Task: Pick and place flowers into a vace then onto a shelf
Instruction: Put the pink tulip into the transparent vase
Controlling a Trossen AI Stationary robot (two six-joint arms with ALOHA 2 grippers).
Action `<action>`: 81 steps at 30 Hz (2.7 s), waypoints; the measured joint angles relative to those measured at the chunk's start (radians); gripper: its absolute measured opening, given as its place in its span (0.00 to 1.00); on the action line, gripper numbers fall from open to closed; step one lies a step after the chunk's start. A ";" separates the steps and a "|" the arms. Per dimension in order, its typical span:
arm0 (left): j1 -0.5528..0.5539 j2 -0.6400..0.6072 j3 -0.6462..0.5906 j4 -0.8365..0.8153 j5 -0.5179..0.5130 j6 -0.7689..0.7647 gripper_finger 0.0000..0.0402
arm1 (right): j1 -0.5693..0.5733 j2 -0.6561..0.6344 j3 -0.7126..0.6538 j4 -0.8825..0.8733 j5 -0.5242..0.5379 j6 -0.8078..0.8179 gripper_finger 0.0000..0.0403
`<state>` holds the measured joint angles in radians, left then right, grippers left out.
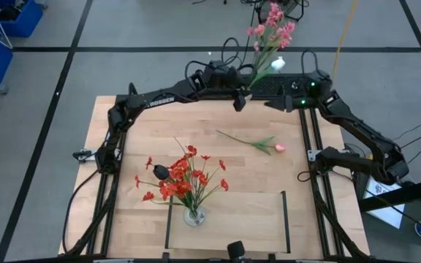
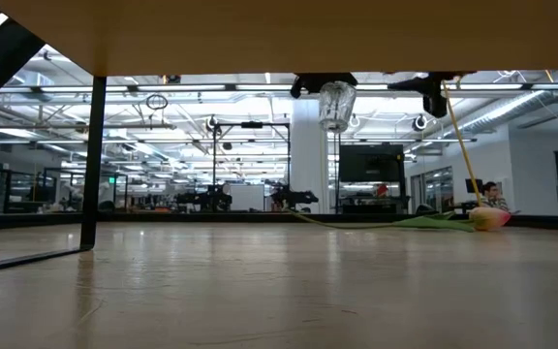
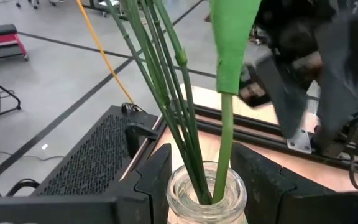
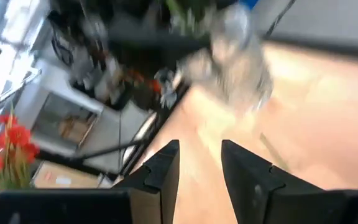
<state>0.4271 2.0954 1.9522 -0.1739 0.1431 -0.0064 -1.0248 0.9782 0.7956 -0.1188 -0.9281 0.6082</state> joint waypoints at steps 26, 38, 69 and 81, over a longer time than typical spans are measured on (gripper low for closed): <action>0.064 0.000 0.000 -0.038 0.121 -0.057 0.37 | 0.431 0.193 0.002 -0.635 0.377 -0.622 0.29; 0.061 0.000 0.000 -0.041 0.121 -0.060 0.37 | 0.477 0.299 0.002 -0.681 0.636 -0.698 0.29; 0.048 0.000 0.000 -0.042 0.128 -0.080 0.37 | 0.455 0.623 0.003 -0.654 0.640 -0.878 0.03; 0.048 0.000 0.000 -0.049 0.128 -0.069 0.37 | 0.452 0.336 0.021 -0.767 0.662 -0.710 0.00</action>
<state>0.4751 2.0953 1.9522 -0.2230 0.2714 -0.0759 -0.5726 1.3146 0.8164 -0.8863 -0.2664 -0.1023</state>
